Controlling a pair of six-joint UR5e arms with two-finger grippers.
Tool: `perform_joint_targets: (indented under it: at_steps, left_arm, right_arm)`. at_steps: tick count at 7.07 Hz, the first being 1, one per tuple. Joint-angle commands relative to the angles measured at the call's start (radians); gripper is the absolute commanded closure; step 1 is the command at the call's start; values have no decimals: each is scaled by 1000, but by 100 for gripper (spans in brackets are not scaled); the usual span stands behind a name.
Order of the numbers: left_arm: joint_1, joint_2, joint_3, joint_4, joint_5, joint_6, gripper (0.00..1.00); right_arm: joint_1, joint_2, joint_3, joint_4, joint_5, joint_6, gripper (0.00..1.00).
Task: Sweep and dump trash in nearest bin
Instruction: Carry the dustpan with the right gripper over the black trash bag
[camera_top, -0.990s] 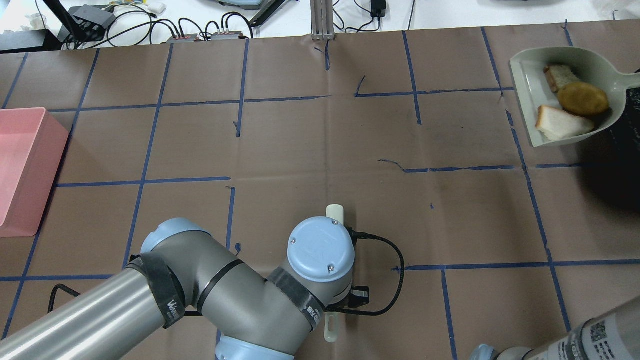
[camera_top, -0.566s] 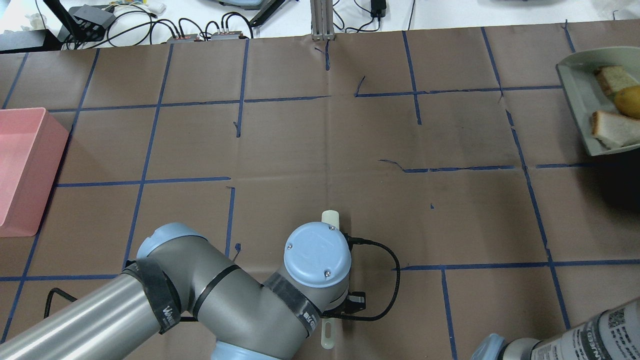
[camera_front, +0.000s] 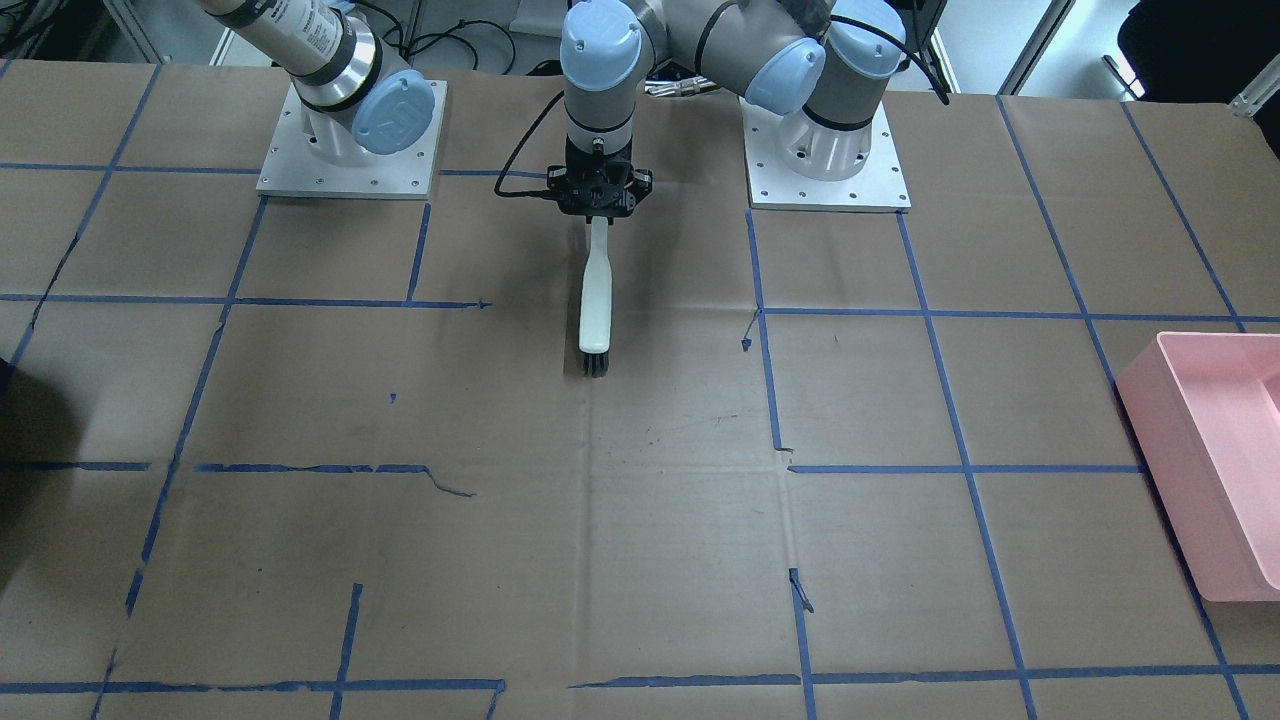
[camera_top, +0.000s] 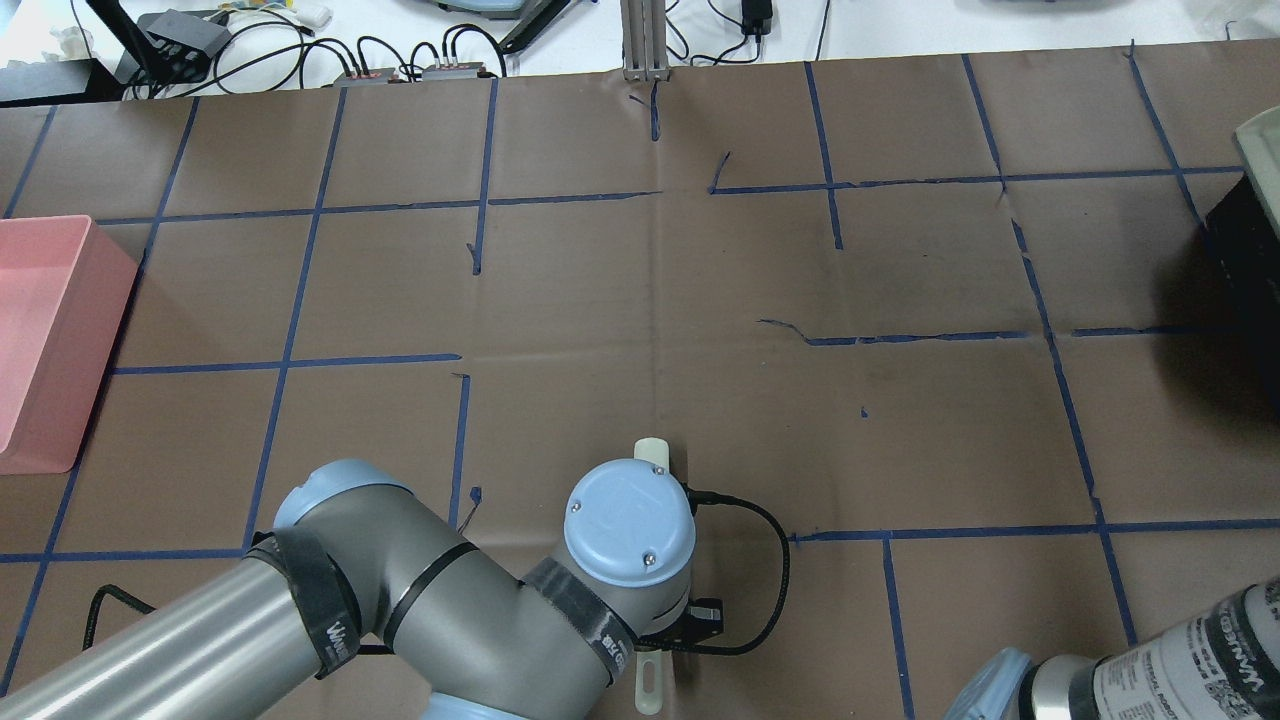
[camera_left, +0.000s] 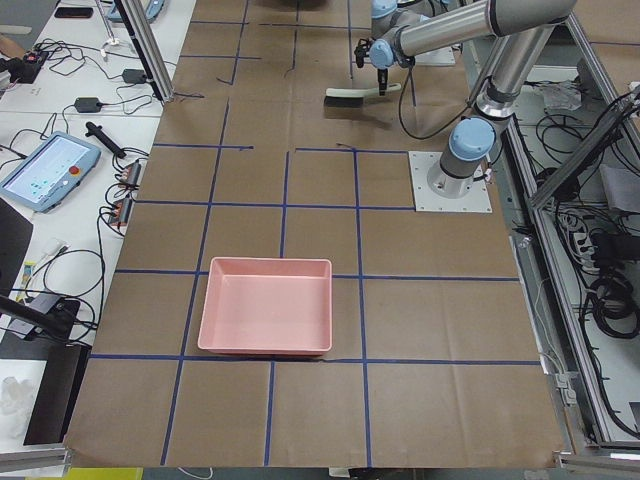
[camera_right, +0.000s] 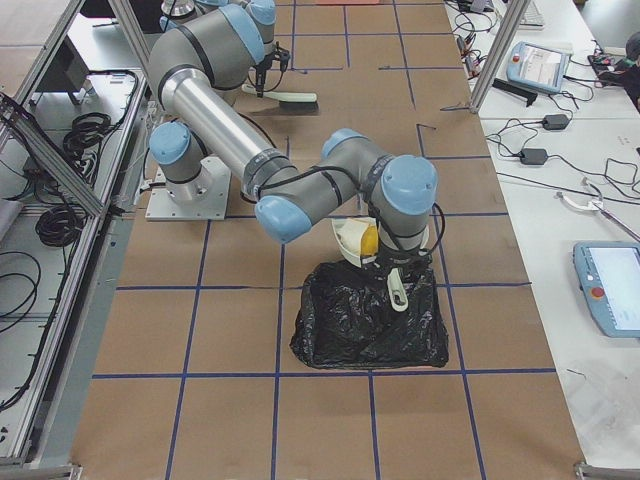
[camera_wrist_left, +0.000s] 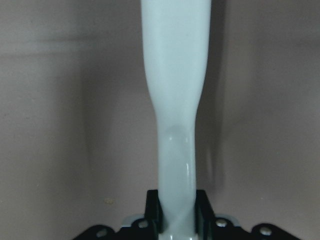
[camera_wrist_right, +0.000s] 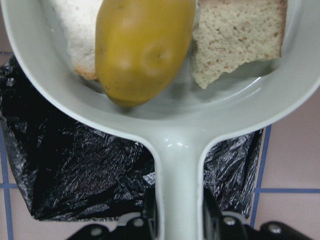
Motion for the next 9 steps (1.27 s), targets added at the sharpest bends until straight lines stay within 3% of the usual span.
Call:
perform_joint_targets:
  at_steps: [1, 3, 4, 6, 8, 9]
  left_arm:
    - [1, -1, 1, 13, 3, 0, 90]
    - [8, -1, 2, 15, 12, 6, 52]
    - [12, -4, 4, 15, 12, 8, 42]
    - [15, -6, 8, 16, 11, 6, 35]
    - [26, 17, 23, 18, 11, 17, 10]
    - [31, 31, 52, 16, 15, 25, 6]
  right_arm:
    - [-60, 88, -119, -1, -6, -68, 100]
    - [-111, 111, -162, -14, -19, -96, 100]
    - [-116, 110, -164, -18, -29, -107, 100]
    - [-117, 98, -163, -34, -50, -55, 100]
    - [-108, 85, -158, -84, -99, -39, 100]
    - [-105, 84, -158, -92, -128, -33, 100]
